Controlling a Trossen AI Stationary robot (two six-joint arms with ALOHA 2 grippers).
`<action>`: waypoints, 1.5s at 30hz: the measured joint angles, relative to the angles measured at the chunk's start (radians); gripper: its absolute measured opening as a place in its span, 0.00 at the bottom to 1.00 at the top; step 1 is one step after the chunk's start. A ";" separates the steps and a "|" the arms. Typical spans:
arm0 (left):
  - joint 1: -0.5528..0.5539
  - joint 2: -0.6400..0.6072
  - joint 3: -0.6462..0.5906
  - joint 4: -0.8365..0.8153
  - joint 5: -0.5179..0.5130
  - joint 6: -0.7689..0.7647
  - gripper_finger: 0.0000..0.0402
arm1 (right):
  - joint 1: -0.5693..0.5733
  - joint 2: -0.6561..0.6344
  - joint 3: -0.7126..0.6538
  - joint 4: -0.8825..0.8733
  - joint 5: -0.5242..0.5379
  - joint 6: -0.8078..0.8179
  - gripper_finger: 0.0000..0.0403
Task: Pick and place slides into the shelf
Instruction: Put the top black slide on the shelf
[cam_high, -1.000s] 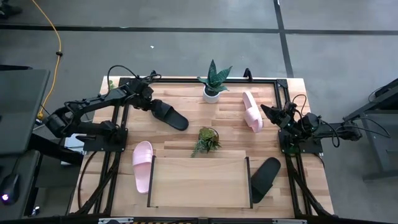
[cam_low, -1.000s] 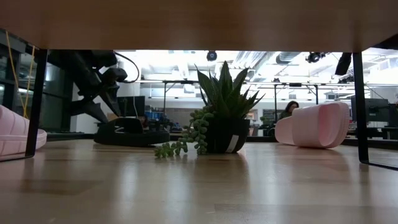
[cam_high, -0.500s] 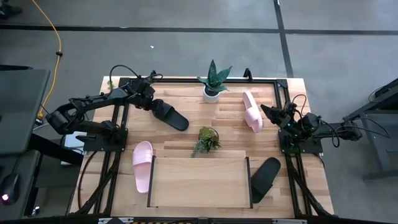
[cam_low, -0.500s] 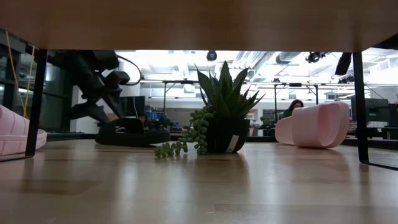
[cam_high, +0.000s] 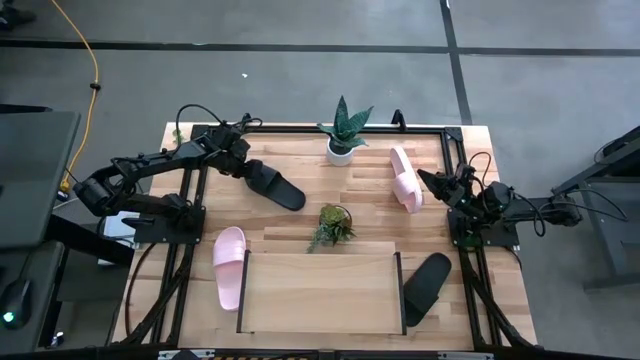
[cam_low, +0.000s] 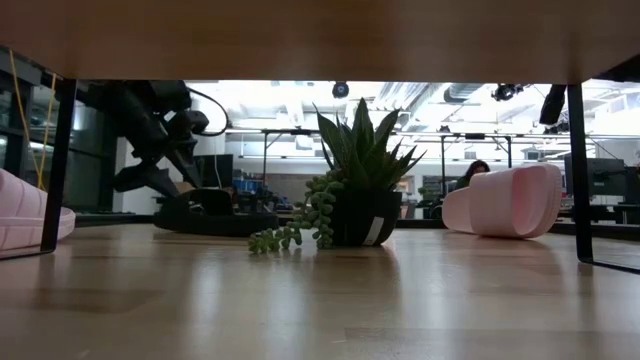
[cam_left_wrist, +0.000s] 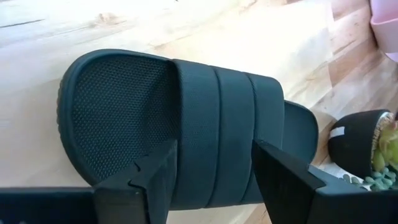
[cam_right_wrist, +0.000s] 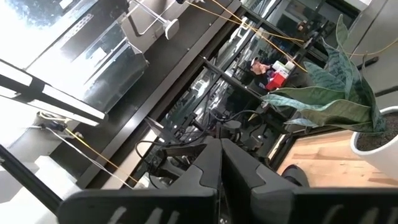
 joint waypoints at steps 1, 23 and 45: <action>0.000 0.000 0.000 0.000 0.004 0.006 0.48 | 0.000 0.000 0.000 0.000 0.000 0.000 0.00; 0.000 0.000 0.000 -0.002 0.071 0.011 0.21 | 0.000 0.000 0.000 -0.010 -0.007 -0.001 0.00; 0.000 0.079 0.000 0.056 0.209 -0.018 0.19 | 0.000 0.000 0.000 -0.028 -0.007 -0.001 0.00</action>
